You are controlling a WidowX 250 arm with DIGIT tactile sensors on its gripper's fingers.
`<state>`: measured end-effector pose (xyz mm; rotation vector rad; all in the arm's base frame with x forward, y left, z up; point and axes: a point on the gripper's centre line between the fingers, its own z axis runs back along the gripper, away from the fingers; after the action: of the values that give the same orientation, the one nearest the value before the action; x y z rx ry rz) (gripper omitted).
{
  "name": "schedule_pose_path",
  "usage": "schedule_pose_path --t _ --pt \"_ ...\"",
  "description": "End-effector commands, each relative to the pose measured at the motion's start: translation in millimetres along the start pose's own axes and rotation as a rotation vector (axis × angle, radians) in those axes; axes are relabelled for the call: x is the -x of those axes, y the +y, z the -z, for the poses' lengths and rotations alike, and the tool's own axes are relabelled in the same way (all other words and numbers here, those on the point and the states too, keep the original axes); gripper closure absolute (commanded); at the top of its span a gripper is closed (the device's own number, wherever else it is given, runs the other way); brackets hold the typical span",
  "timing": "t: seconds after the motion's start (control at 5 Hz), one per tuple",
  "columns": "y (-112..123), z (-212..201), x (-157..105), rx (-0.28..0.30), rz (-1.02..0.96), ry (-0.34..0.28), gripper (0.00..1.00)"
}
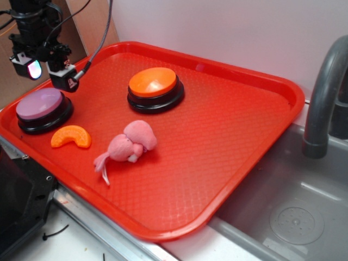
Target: Push the pink button.
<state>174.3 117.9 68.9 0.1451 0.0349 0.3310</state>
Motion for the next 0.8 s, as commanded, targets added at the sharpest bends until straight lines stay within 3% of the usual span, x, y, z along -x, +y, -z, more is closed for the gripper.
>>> schedule_pose_path --t 0.0,0.6 --pt "10 -33 -11 -0.004 -0.024 -0.087 0.00" --pt "6 -69 -8 -0.003 -0.041 -0.136 0.00"
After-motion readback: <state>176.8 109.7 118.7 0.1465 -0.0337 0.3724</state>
